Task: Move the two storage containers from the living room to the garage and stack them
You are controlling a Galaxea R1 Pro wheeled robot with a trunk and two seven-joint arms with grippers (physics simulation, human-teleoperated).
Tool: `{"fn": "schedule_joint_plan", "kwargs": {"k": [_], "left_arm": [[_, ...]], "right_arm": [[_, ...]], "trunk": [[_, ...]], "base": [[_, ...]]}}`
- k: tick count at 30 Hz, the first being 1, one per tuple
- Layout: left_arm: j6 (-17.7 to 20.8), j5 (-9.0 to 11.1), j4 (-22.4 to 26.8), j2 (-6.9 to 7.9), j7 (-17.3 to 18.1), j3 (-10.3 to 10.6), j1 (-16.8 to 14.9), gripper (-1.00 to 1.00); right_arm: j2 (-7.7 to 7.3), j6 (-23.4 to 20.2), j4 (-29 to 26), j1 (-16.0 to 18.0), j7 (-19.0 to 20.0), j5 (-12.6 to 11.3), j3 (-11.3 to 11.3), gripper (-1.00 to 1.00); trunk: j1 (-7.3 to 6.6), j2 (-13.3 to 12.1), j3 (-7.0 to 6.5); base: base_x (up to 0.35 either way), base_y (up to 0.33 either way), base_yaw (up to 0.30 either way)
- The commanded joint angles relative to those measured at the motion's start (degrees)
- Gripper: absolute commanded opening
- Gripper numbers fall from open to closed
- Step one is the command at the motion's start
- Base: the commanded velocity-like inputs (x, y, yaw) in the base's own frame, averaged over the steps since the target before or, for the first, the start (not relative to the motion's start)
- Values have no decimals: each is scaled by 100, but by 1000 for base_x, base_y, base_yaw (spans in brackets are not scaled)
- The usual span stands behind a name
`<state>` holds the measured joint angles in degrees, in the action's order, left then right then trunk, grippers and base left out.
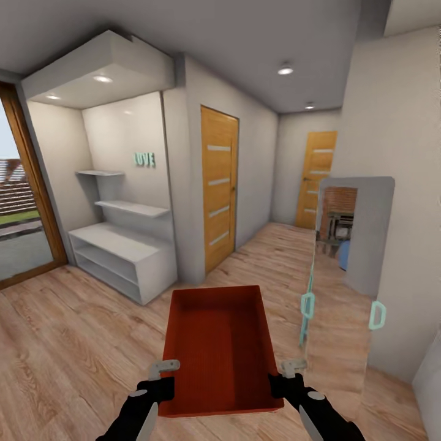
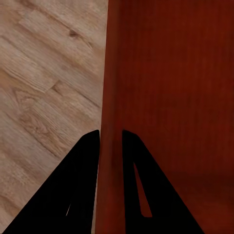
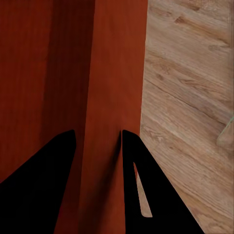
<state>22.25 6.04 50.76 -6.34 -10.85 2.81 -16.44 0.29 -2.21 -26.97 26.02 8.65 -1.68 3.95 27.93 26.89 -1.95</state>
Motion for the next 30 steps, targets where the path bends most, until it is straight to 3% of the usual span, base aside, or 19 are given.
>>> {"fn": "schedule_joint_plan", "kwargs": {"k": [1, 11, 30], "left_arm": [[-2, -164, 22, 1, -84, -26, 0, -100], [-2, -164, 22, 1, -84, -26, 0, -100], [-2, -164, 22, 1, -84, -26, 0, -100]], "right_arm": [[23, -25, -1, 0, 278, -52, -43, -100], [23, -25, 0, 1, 278, -52, -43, -100], [23, -25, -1, 0, 278, -52, -43, -100]], "trunk": [[5, 4, 2], [5, 4, 2], [5, 4, 2]], "base": [[321, 153, -216], [321, 155, -247], [321, 159, -51]]}}
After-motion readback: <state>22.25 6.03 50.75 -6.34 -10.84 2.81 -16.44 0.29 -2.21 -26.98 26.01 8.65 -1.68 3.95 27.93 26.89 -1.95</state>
